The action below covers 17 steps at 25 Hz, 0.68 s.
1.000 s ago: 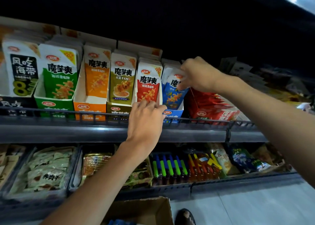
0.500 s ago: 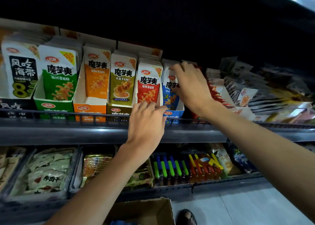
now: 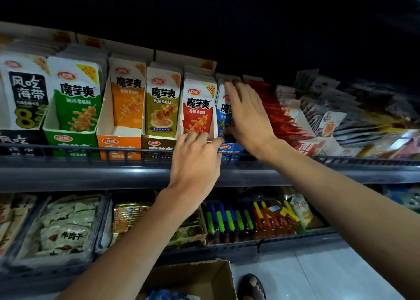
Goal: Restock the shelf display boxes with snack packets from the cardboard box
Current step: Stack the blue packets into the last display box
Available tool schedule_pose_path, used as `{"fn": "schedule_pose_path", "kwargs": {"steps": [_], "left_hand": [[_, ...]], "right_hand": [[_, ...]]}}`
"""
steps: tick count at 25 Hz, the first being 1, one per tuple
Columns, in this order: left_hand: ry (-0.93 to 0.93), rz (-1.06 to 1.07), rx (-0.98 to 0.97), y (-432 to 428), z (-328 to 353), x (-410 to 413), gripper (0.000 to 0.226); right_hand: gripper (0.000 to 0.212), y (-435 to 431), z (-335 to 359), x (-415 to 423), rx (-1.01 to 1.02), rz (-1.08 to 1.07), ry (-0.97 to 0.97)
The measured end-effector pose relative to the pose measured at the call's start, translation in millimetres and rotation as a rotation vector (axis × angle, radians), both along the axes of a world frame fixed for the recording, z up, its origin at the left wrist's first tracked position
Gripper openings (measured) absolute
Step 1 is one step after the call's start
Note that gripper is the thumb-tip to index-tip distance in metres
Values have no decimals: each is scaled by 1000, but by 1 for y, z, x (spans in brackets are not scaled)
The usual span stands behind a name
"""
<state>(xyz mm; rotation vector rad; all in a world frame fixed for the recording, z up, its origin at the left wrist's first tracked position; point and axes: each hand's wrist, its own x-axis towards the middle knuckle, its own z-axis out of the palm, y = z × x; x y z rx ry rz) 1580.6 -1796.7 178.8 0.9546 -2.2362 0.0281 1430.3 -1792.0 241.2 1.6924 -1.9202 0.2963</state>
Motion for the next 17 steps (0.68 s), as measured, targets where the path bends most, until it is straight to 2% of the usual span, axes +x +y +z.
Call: {"fn": "schedule_pose_path", "kwargs": {"steps": [6,9,11,14,16,17], "left_hand": [[-60,-58,31,2,3,6,42],[-5,-91,26,5,8,15,42],[49,-81,-7,10,12,24,38],[83,-110,-15,16,11,40,27],[39,-207,112,20,6,54,21],[-29,-254,229,20,2,61,20]], "right_hand": [[105,11,2,-2,-48,47,-53],[98,20,5,-2,-144,75,-60],[83,34,7,5,-203,104,-79],[44,63,-1,23,-234,207,-107],[21,83,-22,33,-169,320,-184],[17,91,-36,36,-113,352,-234]]}}
